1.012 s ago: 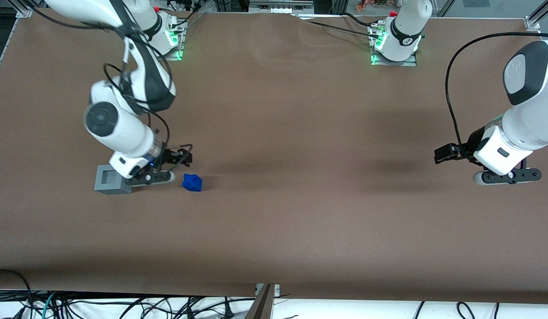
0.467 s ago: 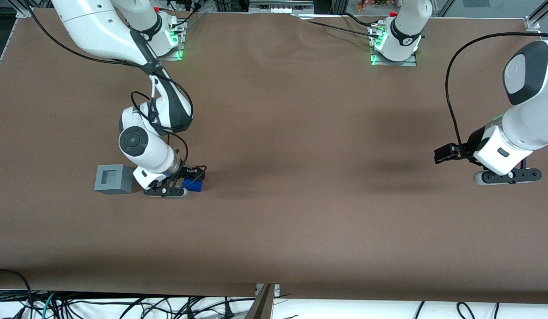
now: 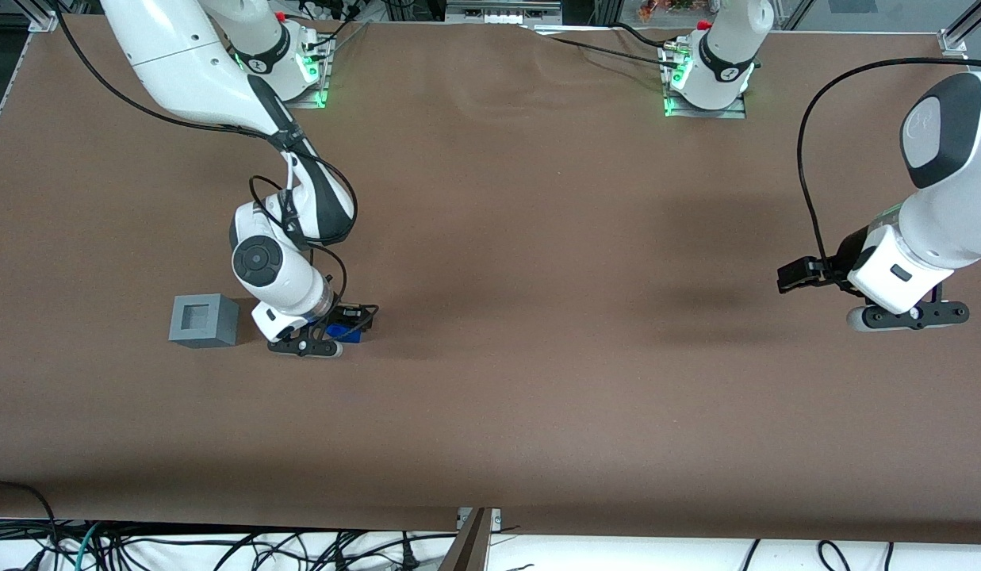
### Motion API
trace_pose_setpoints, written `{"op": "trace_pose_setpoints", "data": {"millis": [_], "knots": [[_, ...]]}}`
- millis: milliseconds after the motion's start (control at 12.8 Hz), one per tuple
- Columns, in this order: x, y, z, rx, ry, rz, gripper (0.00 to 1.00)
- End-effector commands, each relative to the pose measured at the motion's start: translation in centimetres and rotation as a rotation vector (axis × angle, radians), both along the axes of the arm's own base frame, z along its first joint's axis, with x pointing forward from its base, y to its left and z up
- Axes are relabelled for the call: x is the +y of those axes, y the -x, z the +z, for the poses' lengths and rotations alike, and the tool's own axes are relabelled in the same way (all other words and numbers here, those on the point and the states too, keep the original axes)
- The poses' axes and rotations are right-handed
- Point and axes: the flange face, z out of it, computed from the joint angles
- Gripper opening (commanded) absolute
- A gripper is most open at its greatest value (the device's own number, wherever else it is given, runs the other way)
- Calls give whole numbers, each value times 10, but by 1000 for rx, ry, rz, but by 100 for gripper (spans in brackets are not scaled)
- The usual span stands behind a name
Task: Insert blue part into gray base with right arm
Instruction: 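Lower the right gripper and close it on the blue block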
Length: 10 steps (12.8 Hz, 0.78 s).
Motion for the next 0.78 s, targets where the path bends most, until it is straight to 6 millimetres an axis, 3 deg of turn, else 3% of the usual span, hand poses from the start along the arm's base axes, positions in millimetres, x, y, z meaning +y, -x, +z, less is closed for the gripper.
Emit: {"op": "trace_pose_setpoints", "data": {"millis": [0, 78, 311, 389, 545, 701], "knots": [[2, -4, -2, -10, 4, -14, 80], [2, -4, -3, -8, 3, -15, 74], [3, -4, -3, -6, 3, -36, 40], [3, -5, 0, -12, 1, -30, 33], [-1, -9, 12, -6, 9, -19, 33], [-6, -9, 41, 20, 26, 18, 33]]}}
